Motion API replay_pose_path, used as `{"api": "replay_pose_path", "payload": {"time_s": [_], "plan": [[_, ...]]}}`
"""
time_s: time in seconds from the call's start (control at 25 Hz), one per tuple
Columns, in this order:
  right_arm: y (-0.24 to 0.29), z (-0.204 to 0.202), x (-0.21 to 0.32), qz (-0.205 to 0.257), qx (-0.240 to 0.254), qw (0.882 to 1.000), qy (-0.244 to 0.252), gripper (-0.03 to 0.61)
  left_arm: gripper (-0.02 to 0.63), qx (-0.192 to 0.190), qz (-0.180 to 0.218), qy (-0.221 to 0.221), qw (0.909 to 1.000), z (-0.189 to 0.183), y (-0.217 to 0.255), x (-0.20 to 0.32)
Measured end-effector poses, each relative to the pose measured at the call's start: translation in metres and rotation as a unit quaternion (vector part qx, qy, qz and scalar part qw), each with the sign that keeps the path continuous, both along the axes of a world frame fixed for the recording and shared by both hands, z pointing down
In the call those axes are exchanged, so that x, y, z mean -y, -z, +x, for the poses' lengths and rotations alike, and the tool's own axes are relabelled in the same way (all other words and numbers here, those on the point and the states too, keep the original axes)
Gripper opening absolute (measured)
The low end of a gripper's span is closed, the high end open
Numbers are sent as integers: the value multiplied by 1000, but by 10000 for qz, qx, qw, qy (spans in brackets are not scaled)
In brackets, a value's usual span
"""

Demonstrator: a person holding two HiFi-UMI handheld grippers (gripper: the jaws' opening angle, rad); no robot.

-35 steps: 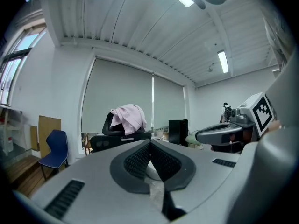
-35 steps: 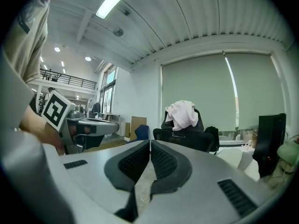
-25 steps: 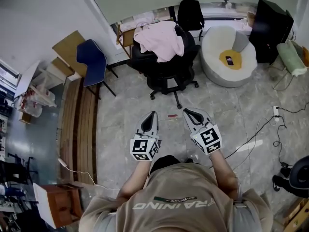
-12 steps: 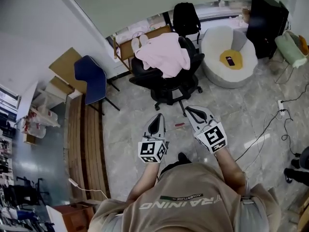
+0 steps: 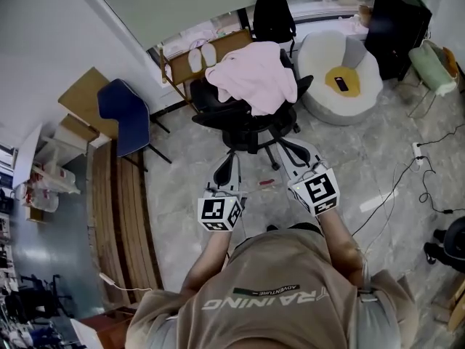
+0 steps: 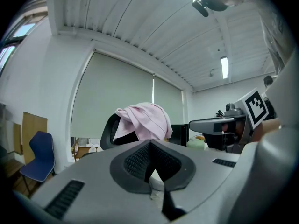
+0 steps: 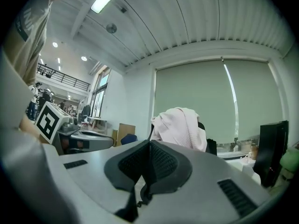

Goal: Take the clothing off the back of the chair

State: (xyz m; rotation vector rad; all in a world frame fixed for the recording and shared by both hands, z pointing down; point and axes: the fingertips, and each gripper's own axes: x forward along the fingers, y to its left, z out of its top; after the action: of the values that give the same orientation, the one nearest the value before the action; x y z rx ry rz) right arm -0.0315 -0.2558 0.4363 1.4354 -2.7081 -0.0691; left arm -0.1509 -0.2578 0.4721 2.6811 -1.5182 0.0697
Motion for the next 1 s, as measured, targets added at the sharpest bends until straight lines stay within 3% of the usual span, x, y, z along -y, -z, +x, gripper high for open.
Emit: {"api": "replay_pose_path", "payload": {"time_s": [0.44,1.0], "plan": [[-22,16,30,-293,-161,9993,-140,34,9,-101,-212,22,9997,8,-18,26],[-38,17,61,-609,58,9958,683,34,9,148,-313,461,9983,27,-17,82]]}}
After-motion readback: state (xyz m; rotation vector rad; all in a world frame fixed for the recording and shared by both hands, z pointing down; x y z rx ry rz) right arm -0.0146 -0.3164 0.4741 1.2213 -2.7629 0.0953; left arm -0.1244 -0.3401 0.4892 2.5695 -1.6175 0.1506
